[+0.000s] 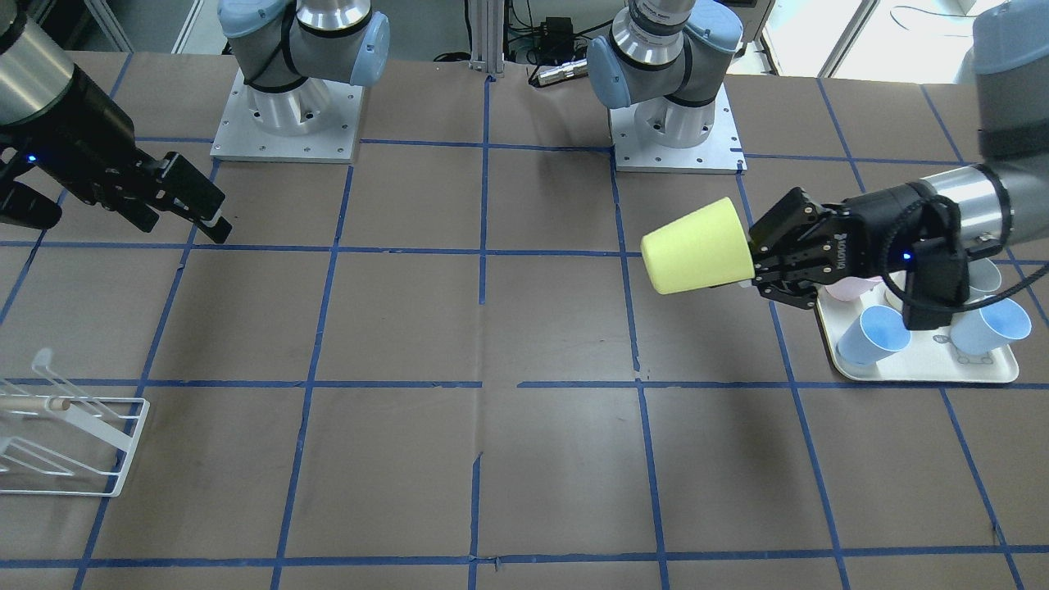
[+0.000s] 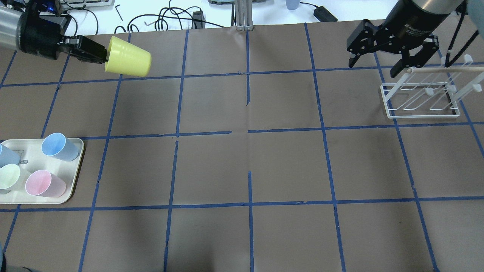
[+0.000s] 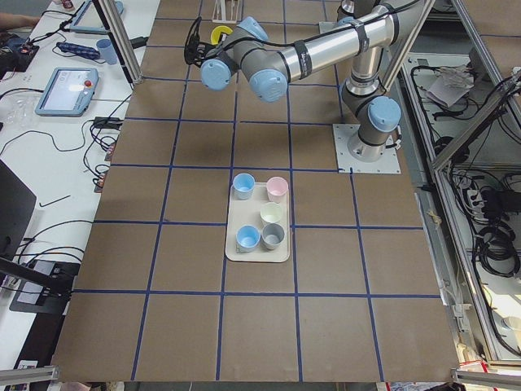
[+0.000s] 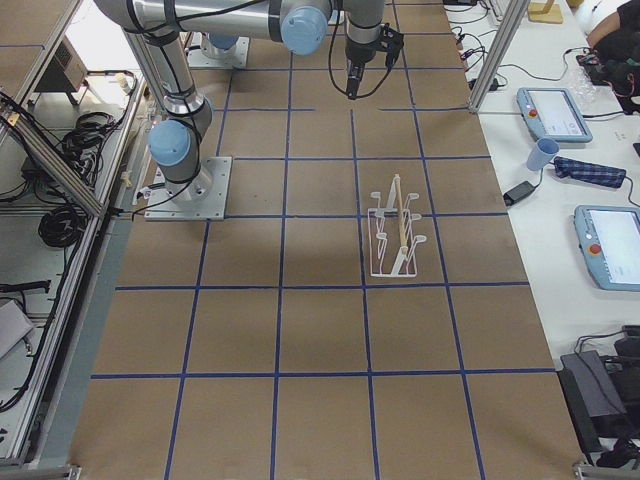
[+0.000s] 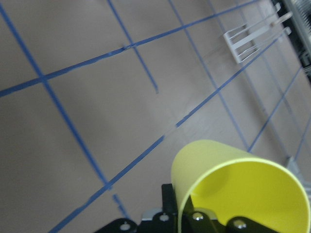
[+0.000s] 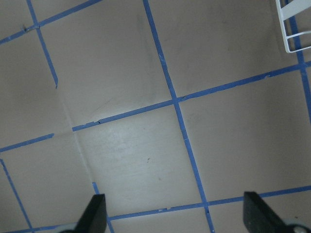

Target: Transfer IKEA cup to right arm and place on rack

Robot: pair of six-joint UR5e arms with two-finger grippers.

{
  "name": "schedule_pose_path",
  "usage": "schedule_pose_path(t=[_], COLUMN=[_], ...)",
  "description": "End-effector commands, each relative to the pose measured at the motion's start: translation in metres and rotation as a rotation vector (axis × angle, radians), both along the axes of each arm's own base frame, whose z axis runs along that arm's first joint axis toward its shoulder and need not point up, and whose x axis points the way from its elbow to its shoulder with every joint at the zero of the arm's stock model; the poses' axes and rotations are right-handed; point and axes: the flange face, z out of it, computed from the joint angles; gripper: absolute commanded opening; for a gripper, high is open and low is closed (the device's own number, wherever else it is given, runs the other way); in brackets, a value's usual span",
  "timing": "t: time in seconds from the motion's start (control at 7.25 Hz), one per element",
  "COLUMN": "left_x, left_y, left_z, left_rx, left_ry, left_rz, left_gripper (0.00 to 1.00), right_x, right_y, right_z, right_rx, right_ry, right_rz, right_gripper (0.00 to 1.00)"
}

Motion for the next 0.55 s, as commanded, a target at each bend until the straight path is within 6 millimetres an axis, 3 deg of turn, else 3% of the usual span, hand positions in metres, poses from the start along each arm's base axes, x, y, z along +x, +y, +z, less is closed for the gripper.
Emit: schedule_pose_path(t=[0.0, 0.41], left_x=[-0.090, -0.183], left_y=[0.021, 0.055], left_z=[-0.013, -0.024], left_rx=[0.055, 0.091], left_ry=[0.217, 0.372], left_rz=[0.046, 0.035], left_gripper=[0.00, 0.00], right_x=[-0.036, -0.045], right_y=[0.007, 0.016], right_z=[-0.007, -0.012], right_rx=[0.084, 0.171], right_ry=[-0.200, -0.478], right_rz=[-0.123, -0.229], right_gripper=[1.00, 1.00])
